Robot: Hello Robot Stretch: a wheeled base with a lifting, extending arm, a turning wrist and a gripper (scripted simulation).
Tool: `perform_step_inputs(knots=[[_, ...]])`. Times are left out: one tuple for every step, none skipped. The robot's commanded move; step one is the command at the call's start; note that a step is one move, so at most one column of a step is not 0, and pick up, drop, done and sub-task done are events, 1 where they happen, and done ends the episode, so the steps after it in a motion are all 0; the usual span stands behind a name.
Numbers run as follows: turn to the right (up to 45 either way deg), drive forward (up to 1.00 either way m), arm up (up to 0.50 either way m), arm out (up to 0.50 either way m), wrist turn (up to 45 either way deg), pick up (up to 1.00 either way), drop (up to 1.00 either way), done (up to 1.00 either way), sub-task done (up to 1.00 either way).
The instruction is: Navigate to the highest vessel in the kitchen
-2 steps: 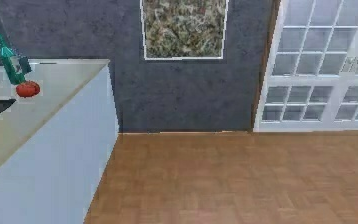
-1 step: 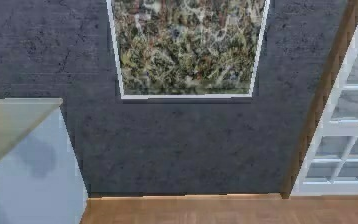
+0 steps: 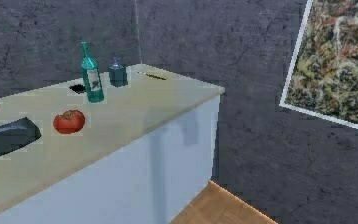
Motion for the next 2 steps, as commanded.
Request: perform_step_inputs(knots=[[-21.0,0.00,0.00,0.00,0.0,0.00,0.00,0.00,0.00],[0.0,0.00,0.00,0.00,0.0,0.00,0.00,1.00,0.00]])
